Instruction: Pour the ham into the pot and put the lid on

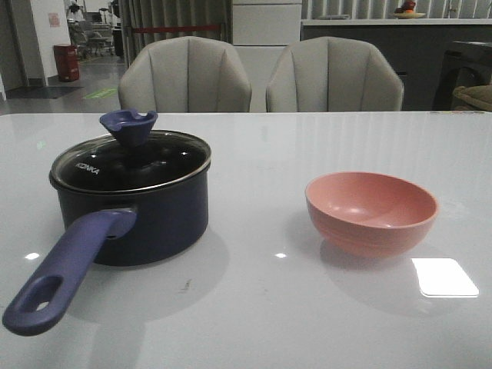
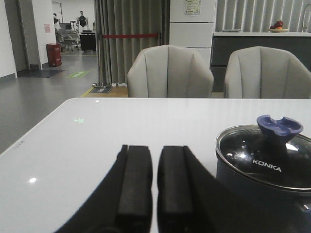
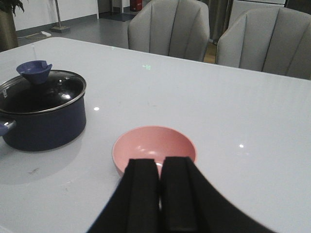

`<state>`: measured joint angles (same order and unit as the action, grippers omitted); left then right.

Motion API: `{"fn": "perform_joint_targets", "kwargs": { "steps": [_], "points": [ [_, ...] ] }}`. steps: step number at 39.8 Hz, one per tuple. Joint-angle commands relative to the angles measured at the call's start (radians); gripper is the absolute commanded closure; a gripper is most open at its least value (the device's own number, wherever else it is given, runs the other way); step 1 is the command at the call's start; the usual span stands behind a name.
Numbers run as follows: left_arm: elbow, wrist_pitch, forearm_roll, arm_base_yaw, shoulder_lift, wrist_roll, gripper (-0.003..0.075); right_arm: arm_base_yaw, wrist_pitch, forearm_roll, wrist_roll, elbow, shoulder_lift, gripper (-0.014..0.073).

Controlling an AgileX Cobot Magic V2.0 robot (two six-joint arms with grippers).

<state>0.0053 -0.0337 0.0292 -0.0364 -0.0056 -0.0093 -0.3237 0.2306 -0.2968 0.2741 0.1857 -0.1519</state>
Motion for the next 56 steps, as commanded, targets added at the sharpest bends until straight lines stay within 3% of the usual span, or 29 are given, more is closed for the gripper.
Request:
{"fn": "perform_joint_targets", "kwargs": {
  "steps": [1, 42, 49, 56],
  "points": [
    [0.021, 0.085, 0.0, 0.002, -0.016, -0.008, 0.0589, 0.001, -0.069, -0.004, 0.007, 0.027, -0.008, 0.0434],
    [0.021, 0.085, 0.0, 0.002, -0.016, -0.008, 0.0589, 0.001, -0.077, -0.004, 0.007, 0.017, -0.008, 0.0434],
    [0.021, 0.085, 0.0, 0.002, -0.016, -0.008, 0.0589, 0.042, -0.19, 0.119, -0.017, -0.044, 0.004, 0.0434],
    [0.021, 0.085, 0.0, 0.002, -0.016, -0.008, 0.0589, 0.166, -0.246, 0.235, -0.175, -0.116, 0.065, 0.0434]
  ]
}}
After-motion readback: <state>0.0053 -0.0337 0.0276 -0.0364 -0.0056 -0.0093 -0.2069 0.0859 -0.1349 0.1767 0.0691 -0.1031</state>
